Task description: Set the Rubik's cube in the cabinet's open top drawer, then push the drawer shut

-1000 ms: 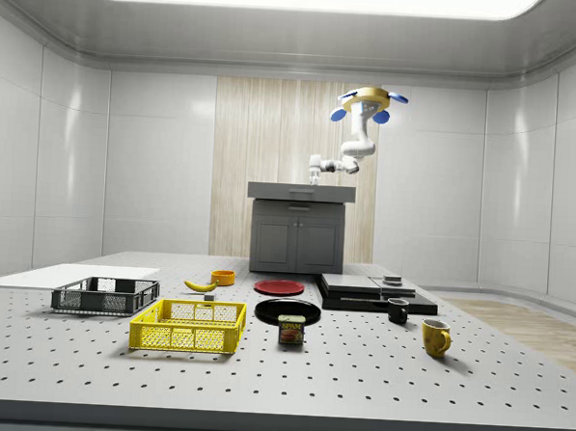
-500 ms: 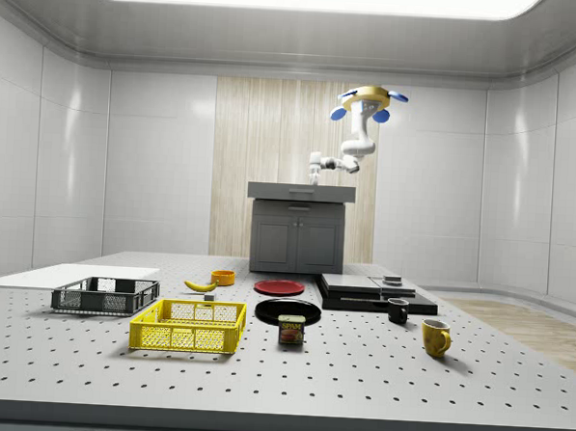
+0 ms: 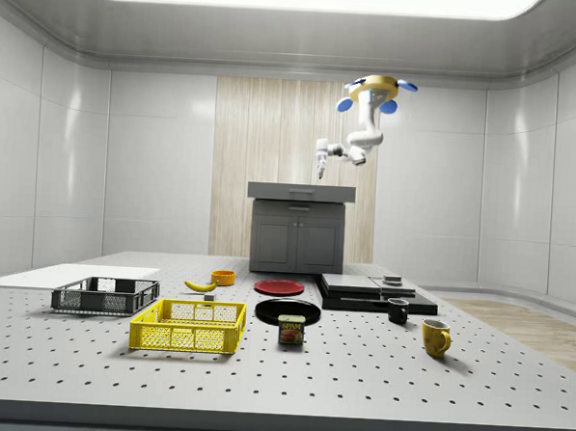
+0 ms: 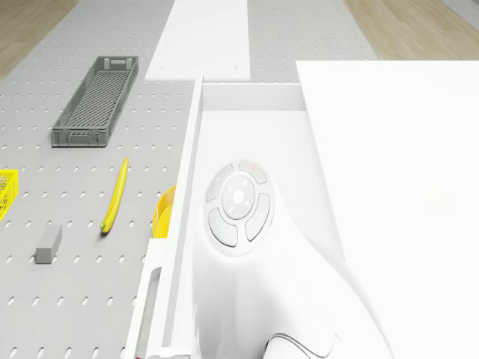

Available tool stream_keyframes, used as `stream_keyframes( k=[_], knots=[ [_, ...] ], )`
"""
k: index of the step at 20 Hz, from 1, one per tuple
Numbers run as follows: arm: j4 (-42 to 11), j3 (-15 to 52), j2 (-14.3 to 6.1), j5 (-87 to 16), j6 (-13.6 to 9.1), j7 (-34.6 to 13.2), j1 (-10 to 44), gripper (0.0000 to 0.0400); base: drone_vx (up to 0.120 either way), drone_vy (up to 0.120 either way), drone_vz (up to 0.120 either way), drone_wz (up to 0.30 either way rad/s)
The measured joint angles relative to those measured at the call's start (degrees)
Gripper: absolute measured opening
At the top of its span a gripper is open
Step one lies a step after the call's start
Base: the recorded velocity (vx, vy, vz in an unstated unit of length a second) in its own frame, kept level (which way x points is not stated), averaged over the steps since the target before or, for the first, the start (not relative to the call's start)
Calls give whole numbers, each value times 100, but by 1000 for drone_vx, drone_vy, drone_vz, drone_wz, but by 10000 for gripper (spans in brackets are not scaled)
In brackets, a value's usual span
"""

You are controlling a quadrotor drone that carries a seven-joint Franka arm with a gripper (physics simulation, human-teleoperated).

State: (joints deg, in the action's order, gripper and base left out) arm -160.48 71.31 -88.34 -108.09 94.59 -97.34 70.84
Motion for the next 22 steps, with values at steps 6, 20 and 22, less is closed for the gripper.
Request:
stream_keyframes(
  k=[6, 20, 22],
  knots=[
    [-22, 72, 7, 65, -36, 2, -16, 400, -53, 120, 20, 0],
    [-29, 95, 15, 84, -53, 4, -23, 400, 0, 120, 0, 0],
    [-30, 95, 16, 84, -54, 5, -23, 400, 0, 120, 0, 0]
  ],
)
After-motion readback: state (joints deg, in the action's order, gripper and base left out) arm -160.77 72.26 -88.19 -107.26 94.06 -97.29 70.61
